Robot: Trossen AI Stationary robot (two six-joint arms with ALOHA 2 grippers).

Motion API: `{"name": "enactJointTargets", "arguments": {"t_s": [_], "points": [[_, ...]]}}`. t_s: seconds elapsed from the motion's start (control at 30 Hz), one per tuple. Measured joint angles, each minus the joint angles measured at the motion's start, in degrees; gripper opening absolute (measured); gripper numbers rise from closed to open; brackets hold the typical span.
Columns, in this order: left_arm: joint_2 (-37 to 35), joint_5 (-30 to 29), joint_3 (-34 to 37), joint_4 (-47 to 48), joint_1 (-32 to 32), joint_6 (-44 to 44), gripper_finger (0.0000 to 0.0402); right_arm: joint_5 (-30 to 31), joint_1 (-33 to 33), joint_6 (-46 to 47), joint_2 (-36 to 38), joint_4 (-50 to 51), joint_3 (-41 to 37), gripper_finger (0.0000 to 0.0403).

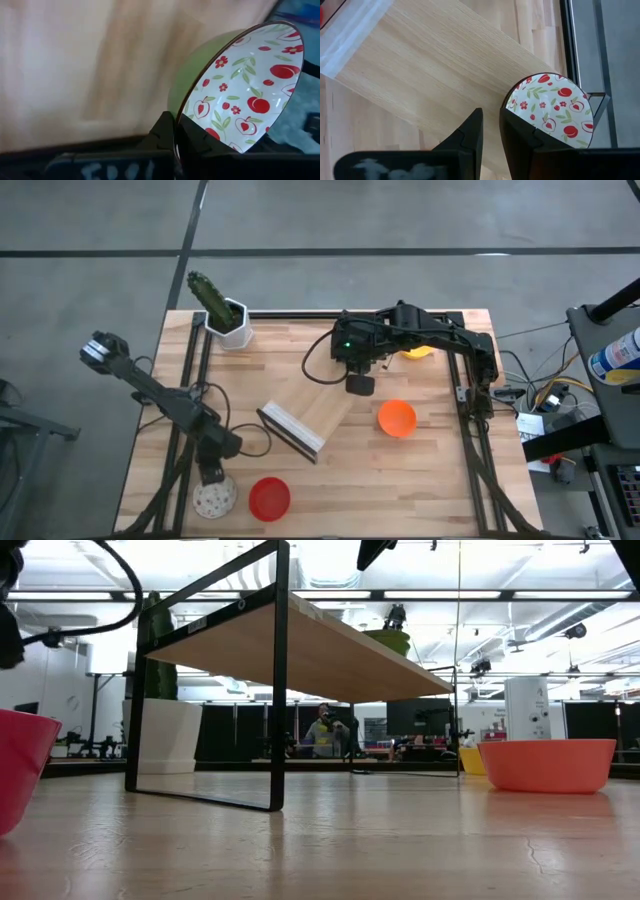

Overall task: Pick & Place Mini bowls
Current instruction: Stack the white bowl on the top of the white bowl on the shelf

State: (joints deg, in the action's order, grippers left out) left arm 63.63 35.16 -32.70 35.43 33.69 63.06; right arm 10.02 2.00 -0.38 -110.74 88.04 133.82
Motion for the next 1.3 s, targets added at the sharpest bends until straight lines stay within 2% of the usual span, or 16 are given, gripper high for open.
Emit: {"name": "enactJointTargets", "arguments": {"t_s": [0.13,0.27,0.5,0.7,1.0,1.3], "points": [[-2.84,3.59,-0.87,0.06,0.00,4.18,0.0002,0.00,0.00,1.22,0.19,0.01,0.00,0.0061],[-6.66,4.41,-3.30,0.04,0.00,8.70,0.0001,0.00,0.00,1.68,0.64,0.03,0.00,0.0061],[-12.88,0.49,-9.37,1.01,0.00,17.01,0.0001,0.02,0.01,1.43,0.78,0.03,0.00,0.0061],[-15.02,-3.58,-15.15,2.63,0.00,20.90,0.0001,0.00,0.00,1.29,0.85,0.03,0.00,0.0061],[-15.05,-13.96,-22.37,3.01,-0.09,20.41,0.0000,0.00,0.02,1.73,2.59,0.06,0.00,0.0061],[-15.12,-29.92,-28.52,3.36,-0.15,16.03,0.0000,0.01,0.02,1.95,2.86,0.01,0.00,0.0061]]}}
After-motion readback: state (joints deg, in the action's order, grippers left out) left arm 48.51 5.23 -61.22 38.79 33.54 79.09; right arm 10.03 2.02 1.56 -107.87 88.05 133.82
